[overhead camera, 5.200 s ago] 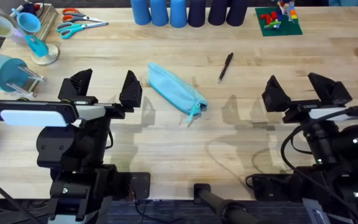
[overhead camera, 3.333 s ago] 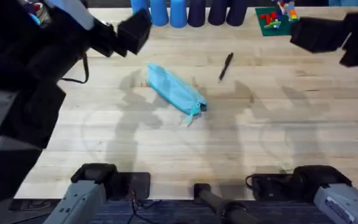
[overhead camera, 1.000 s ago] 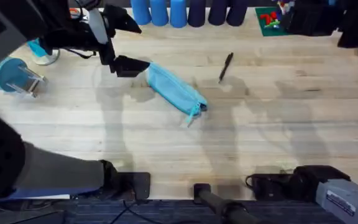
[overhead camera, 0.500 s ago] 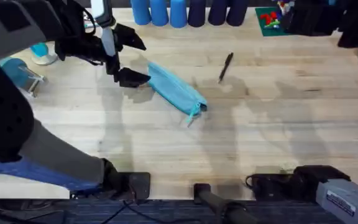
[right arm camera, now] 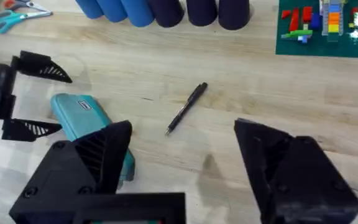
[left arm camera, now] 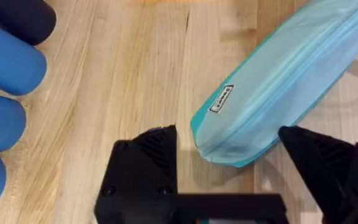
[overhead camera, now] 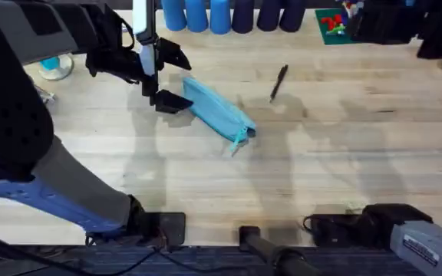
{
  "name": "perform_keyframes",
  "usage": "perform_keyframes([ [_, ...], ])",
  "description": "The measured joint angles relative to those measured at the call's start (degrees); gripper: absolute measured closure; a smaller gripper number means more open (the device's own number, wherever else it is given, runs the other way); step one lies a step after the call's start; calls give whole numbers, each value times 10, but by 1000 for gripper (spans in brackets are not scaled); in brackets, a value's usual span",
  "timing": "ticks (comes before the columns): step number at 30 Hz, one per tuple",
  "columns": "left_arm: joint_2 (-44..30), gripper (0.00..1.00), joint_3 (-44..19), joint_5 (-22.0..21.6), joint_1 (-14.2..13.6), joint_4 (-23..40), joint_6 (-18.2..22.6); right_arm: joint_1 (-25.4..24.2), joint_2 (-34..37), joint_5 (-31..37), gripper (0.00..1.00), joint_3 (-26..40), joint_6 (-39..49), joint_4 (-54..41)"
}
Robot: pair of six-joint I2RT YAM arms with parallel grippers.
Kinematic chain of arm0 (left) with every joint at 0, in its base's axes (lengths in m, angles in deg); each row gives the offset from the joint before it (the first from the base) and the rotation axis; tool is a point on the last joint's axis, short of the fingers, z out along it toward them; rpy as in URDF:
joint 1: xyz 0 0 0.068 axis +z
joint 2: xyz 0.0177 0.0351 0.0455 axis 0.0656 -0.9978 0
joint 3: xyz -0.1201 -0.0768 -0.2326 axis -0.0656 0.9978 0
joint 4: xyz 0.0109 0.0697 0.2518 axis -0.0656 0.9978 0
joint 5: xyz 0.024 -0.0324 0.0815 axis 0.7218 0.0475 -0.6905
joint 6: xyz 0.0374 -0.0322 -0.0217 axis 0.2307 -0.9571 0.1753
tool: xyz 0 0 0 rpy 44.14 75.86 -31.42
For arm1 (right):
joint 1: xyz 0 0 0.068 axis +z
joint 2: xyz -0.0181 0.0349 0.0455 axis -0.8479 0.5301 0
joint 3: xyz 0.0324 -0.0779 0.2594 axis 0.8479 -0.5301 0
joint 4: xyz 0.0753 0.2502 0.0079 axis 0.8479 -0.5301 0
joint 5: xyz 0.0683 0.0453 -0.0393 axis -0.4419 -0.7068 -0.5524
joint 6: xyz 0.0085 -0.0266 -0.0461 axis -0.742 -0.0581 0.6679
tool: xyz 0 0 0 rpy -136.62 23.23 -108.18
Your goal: Unzip the bag, pick up the pens from the table one at a time and place them inside, then zip the bag closed.
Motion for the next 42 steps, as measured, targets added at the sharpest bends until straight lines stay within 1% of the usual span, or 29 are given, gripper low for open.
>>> perform_keyframes([
  [20,0,18,0,20,0,-4,1,0,0,0,5,0,0,0],
  [24,0,292,0,21,0,-4,3,0,0,0,5,0,0,0],
  [29,0,532,0,21,0,-2,3,0,0,0,5,0,0,0],
  [34,0,697,0,21,0,-1,3,0,0,0,6,0,0,0],
  [37,0,915,0,20,0,2,3,0,0,0,5,0,0,0],
  [38,0,946,0,19,-1,2,3,0,0,0,5,0,0,0],
  [42,0,955,0,19,-2,2,3,0,0,0,5,0,0,0],
])
